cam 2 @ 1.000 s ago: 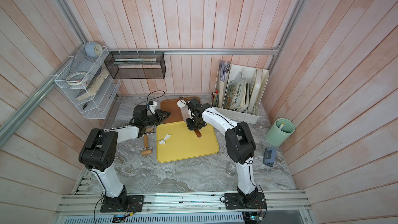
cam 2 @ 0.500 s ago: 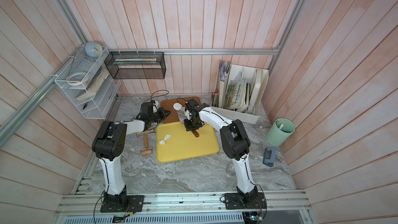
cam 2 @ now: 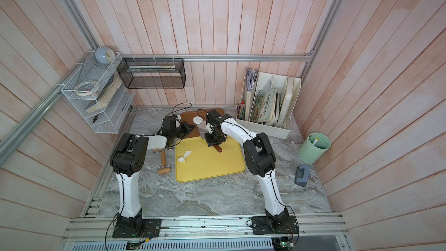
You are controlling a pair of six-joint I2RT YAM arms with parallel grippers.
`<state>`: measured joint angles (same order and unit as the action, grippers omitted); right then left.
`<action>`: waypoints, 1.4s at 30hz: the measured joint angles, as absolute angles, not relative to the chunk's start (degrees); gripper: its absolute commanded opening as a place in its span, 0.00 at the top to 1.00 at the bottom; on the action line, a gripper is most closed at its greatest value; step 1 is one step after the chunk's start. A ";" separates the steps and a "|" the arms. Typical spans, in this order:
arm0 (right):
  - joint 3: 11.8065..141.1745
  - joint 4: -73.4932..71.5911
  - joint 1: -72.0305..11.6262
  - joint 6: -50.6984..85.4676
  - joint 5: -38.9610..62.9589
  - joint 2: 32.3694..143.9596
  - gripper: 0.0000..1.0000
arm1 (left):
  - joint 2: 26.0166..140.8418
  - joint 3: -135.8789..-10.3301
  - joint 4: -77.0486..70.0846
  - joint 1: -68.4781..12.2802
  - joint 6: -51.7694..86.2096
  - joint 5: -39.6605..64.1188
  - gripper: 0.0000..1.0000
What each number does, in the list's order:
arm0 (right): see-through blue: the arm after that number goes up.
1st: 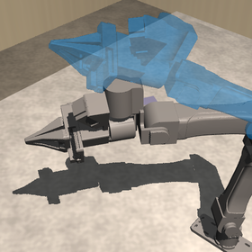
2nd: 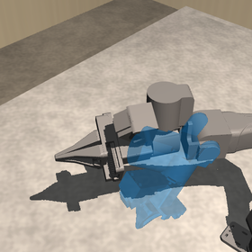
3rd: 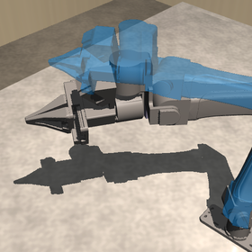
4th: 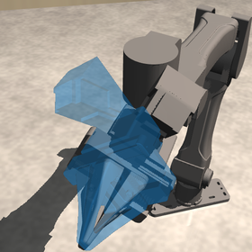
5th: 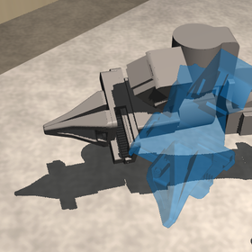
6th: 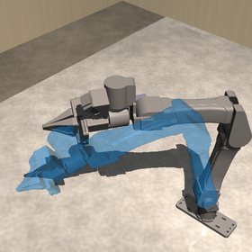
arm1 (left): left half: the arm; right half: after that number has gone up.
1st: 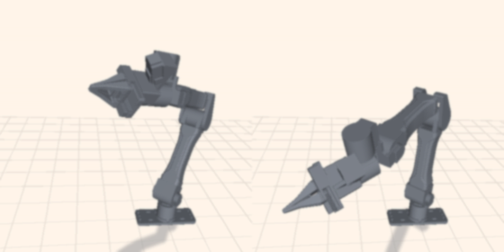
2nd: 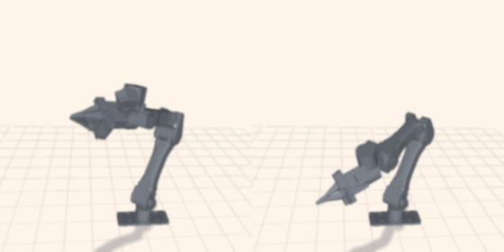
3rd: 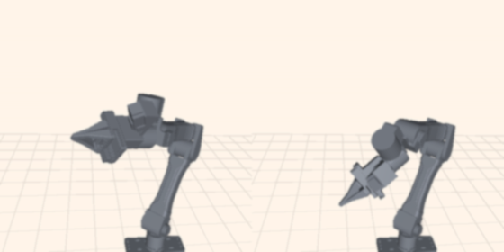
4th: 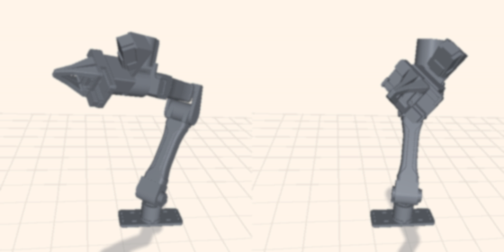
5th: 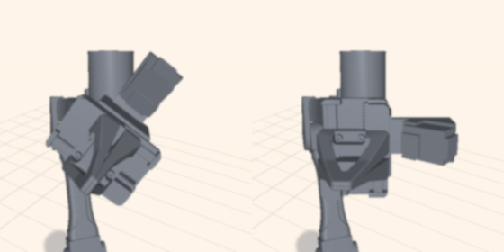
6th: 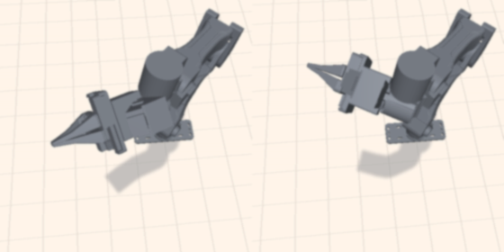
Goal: Roll out the dumpling wrappers from the dough
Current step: Place the dumpling wrapper on the plate.
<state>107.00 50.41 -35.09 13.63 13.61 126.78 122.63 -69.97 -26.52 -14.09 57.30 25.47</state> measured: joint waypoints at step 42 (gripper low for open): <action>112.38 59.59 -36.01 12.60 7.35 127.85 1.00 | 126.91 -70.06 -37.30 -13.08 65.41 28.51 1.00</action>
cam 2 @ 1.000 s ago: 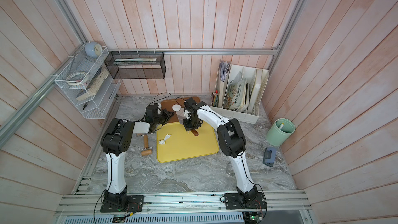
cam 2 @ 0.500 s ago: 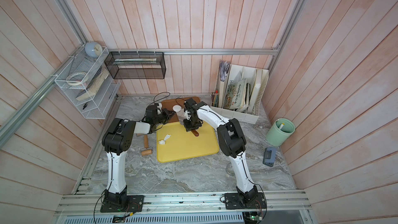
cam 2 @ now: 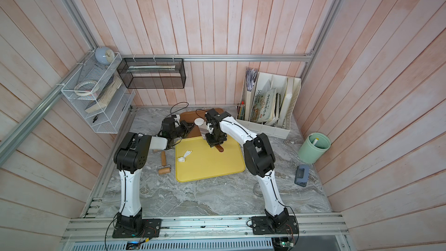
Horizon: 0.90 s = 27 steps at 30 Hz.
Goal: Roll out the dumpling wrappers from the dough
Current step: Place the dumpling wrapper on the plate.
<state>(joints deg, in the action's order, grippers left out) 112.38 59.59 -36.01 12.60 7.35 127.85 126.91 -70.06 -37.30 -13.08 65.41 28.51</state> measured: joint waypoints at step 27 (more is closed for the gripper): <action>107.07 51.00 -43.27 -12.49 -56.05 134.15 1.00 | 117.75 -58.63 -43.11 -8.69 66.67 28.38 0.99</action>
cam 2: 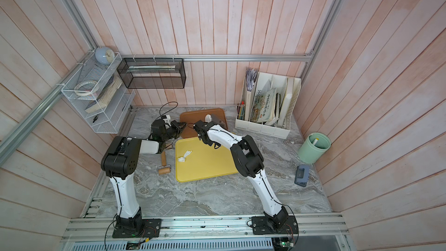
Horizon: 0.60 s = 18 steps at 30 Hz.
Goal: Roll out the dumpling wrappers from the dough
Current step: Place the dumpling wrapper on the plate.
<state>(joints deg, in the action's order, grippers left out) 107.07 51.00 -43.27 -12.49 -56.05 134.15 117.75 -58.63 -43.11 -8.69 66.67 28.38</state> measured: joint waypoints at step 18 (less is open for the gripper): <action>99.90 27.24 -42.33 -32.49 -66.78 132.33 1.00 | 116.46 -57.08 -43.31 -7.86 65.10 28.97 0.98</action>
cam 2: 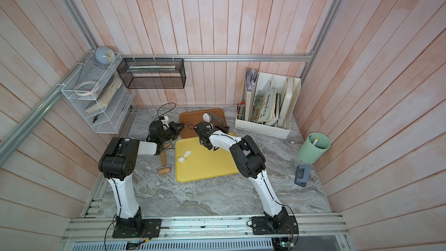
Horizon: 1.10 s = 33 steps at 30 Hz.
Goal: Roll out the dumpling wrappers from the dough
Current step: Place the dumpling wrapper on the plate.
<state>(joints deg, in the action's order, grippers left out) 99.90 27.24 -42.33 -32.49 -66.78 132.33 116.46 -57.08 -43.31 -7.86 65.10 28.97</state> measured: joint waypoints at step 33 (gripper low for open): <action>87.42 48.10 -38.54 8.29 -29.98 94.37 1.00 | 85.95 -48.66 -20.95 -7.64 46.72 27.00 0.57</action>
